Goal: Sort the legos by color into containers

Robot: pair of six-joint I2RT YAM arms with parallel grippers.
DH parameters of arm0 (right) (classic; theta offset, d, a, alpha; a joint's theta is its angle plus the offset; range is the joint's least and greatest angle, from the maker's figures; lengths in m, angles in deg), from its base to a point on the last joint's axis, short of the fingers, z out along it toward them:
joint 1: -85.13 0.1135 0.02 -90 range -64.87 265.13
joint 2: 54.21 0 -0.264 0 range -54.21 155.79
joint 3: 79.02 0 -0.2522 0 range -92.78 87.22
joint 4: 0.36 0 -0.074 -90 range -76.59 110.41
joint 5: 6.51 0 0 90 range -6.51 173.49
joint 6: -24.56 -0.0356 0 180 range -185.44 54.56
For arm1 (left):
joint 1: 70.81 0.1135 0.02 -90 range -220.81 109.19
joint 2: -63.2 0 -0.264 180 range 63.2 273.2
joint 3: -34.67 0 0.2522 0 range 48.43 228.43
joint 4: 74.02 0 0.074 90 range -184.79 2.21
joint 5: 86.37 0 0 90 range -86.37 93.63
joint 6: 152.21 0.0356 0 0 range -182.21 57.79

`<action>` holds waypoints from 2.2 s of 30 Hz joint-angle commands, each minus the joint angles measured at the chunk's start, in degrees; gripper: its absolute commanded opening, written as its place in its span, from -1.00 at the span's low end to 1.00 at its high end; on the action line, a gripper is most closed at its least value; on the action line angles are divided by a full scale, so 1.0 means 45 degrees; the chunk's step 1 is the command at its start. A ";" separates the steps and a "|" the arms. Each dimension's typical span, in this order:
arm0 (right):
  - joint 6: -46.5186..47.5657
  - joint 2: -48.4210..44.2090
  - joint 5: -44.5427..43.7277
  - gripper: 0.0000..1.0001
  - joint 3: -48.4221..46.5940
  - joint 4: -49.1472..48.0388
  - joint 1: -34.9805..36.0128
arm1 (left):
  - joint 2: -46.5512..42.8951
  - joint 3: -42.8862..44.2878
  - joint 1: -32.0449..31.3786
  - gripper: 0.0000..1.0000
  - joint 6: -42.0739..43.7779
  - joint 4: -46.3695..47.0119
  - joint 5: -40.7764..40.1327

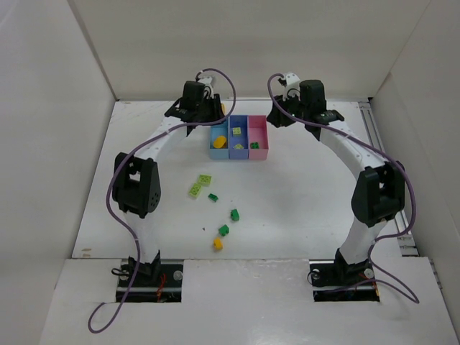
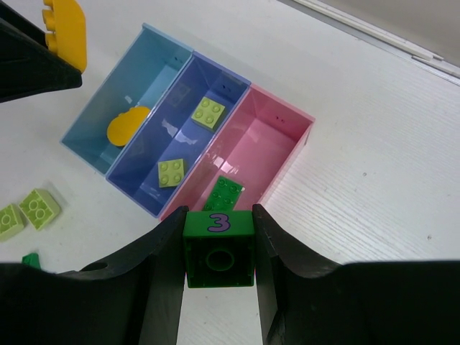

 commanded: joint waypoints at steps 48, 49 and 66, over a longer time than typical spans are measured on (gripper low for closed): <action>0.0443 0.0897 -0.0344 -1.00 -0.1376 0.0557 0.0211 | 0.0144 0.0598 -0.0284 0.45 -0.0235 -0.1355 -0.1400; 0.0445 0.0900 -0.0462 -1.00 -0.1378 0.0711 0.0329 | 0.0007 0.0404 -0.0284 0.55 -0.0235 -0.1218 -0.1244; 0.0308 0.3107 -0.1965 0.07 -0.2530 0.0753 0.1424 | -0.3098 -0.3287 0.0204 1.00 -0.0234 -0.0416 -0.1340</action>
